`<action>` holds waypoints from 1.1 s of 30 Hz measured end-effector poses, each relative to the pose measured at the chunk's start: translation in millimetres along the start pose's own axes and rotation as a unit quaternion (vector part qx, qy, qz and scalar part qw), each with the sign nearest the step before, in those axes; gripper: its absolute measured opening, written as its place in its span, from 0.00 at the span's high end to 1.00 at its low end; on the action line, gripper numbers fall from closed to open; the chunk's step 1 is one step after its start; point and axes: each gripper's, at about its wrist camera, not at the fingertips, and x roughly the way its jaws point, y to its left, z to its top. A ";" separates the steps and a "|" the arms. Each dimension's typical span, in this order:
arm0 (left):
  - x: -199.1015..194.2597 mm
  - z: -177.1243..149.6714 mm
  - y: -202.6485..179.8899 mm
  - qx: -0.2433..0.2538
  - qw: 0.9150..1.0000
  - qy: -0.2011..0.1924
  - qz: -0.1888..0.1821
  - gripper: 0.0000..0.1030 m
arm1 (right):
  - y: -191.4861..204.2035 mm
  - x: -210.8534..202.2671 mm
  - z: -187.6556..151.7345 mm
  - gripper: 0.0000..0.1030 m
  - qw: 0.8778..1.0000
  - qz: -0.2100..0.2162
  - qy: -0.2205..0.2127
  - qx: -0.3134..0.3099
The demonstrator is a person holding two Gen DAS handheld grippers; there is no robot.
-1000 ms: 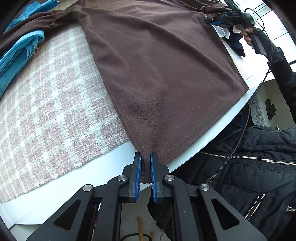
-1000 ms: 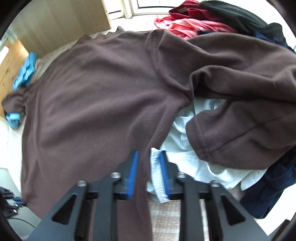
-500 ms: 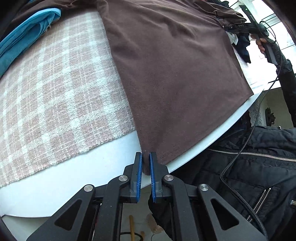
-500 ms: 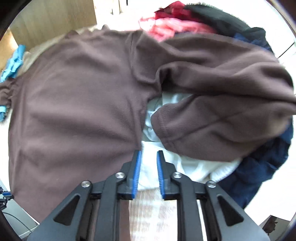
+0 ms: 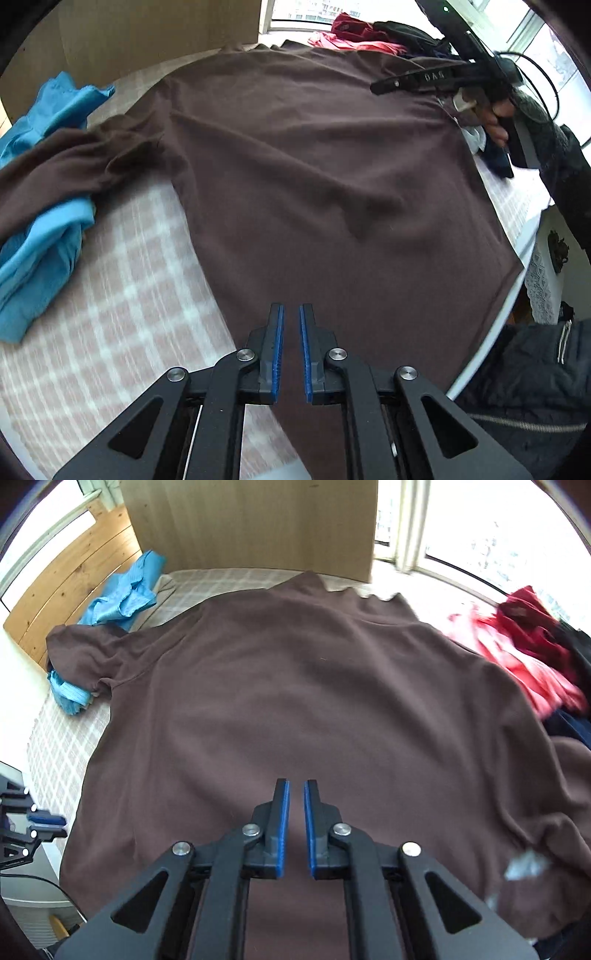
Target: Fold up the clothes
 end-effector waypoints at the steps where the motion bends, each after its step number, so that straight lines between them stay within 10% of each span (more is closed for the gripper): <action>1: 4.2 -2.1 -14.8 -0.006 1.000 -0.008 0.006 0.92 | 4.5 7.1 5.2 0.92 1.000 0.005 0.002 -0.005; 5: 35.7 14.5 -5.9 0.004 1.000 0.000 0.011 0.89 | 17.0 26.7 12.3 0.92 0.999 0.006 0.020 -0.031; 9: 51.3 3.5 9.0 0.000 0.998 0.038 0.046 0.96 | -18.4 41.1 14.6 0.92 0.994 -0.087 0.047 -0.042; 16: 28.8 18.9 15.1 -0.002 0.999 -0.003 0.042 0.96 | -54.3 30.7 42.5 0.92 0.999 0.026 0.012 0.022; 25: 66.9 72.3 24.2 -0.011 0.999 0.014 0.047 0.90 | -25.3 70.1 97.1 0.94 0.998 0.036 0.011 -0.045; 29: 65.9 69.4 45.7 -0.028 0.998 0.021 0.050 0.96 | -43.2 74.8 119.3 0.97 0.994 -0.065 -0.006 -0.087; 33: 61.0 62.8 64.8 -0.048 0.998 0.022 0.036 0.98 | -68.8 71.1 132.1 1.00 0.997 -0.053 -0.002 -0.052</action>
